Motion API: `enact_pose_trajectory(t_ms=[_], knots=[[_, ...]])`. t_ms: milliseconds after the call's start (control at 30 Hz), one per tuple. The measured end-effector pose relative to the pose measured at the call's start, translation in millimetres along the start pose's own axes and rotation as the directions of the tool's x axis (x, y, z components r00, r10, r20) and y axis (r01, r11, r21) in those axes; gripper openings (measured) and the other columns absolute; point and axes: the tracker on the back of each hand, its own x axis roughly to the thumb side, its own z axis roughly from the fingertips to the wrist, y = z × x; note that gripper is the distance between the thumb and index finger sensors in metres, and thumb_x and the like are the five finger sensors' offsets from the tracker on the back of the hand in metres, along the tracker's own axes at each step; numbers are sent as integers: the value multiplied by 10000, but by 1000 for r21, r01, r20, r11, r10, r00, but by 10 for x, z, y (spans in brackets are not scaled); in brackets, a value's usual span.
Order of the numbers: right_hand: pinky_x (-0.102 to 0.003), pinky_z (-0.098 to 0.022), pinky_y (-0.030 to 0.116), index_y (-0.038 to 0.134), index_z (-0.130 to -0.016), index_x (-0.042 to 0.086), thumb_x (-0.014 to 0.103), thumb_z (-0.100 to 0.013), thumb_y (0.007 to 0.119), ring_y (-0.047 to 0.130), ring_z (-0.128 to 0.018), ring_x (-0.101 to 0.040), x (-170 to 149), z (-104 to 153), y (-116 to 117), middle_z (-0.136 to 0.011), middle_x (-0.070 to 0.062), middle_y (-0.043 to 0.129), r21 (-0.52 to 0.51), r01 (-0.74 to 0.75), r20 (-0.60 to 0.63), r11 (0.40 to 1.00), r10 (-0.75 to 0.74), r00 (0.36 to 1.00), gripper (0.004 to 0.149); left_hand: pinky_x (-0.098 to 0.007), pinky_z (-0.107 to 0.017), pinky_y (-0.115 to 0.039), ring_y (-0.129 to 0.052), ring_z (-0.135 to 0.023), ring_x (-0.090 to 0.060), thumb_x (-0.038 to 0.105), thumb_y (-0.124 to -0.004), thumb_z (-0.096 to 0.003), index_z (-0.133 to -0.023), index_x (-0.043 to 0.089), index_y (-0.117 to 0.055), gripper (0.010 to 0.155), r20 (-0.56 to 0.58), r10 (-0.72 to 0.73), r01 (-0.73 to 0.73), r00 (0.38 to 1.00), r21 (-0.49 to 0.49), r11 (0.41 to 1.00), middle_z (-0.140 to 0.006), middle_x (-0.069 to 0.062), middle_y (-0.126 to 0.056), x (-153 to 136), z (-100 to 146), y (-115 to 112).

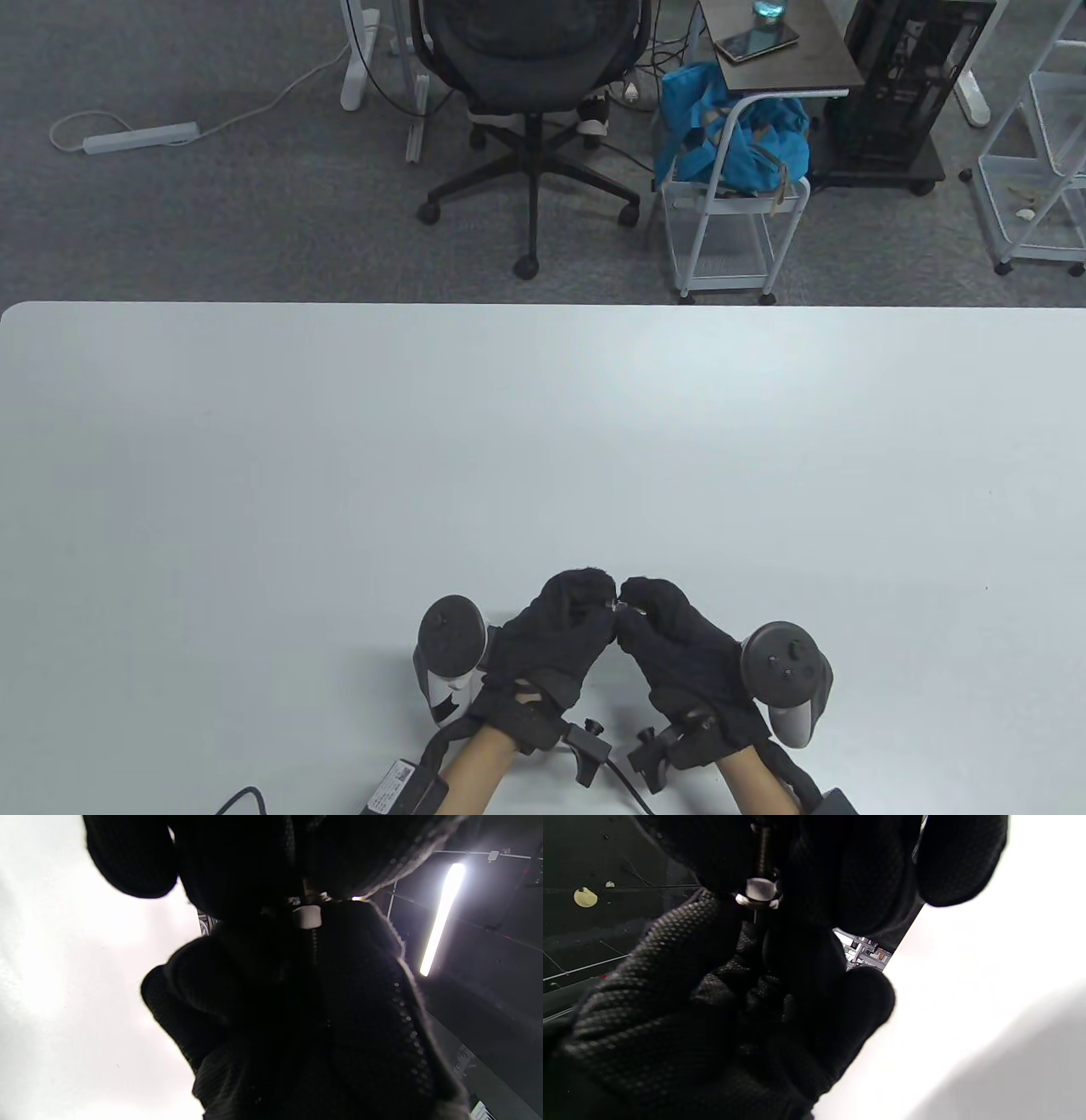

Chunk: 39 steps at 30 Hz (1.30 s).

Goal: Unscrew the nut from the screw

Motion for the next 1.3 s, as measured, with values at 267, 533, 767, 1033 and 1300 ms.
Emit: enact_pose_trajectory(t_ms=[267, 533, 767, 1033, 1300], knots=[[-623, -617, 703, 665, -1013, 203, 313, -522, 818, 834, -775, -378, 60, 0, -4, -925, -128, 767, 28, -30, 50, 999, 29, 998, 526, -576, -551, -801, -966, -589, -267, 381, -849, -484, -937, 232, -752, 486, -18, 7, -7, 1000, 9, 1000, -844, -140, -886, -3, -5, 11], [-669, -563, 680, 671, -1009, 67, 496, -550, 710, 851, -702, -451, -70, 11, -28, -871, -204, 819, -31, 22, -82, 999, -24, 996, 629, -575, -552, -801, -964, -591, -265, 373, -852, -482, -934, 234, -754, 483, -18, 5, -4, 1000, 2, 1000, -848, -143, -881, -6, -10, 3], [-595, -524, 779, 726, -939, 70, 423, -536, 752, 947, -529, -323, -22, -4, -3, -690, -86, 918, -10, 10, -19, 1000, -10, 1000, 537, -574, -550, -804, -966, -589, -264, 377, -849, -484, -938, 236, -756, 484, -15, -3, 3, 1000, -13, 1000, -848, -141, -883, -13, -11, -6], [-621, -592, 718, 689, -990, 160, 336, -529, 797, 874, -700, -372, 37, 1, 0, -850, -123, 827, 9, -21, 30, 1000, 21, 999, 506, -572, -548, -805, -965, -585, -259, 381, -845, -486, -939, 234, -752, 485, -38, 10, -10, 999, -4, 1000, -846, -141, -882, -17, -9, -3], [-675, -576, 666, 636, -1038, 86, 495, -545, 727, 833, -728, -455, -30, 13, -1, -896, -209, 794, -10, 4, -52, 1000, -4, 999, 647, -570, -549, -805, -963, -586, -257, 378, -847, -485, -935, 236, -753, 482, -41, 33, -33, 999, 7, 999, -847, -142, -879, -19, -11, 10]])
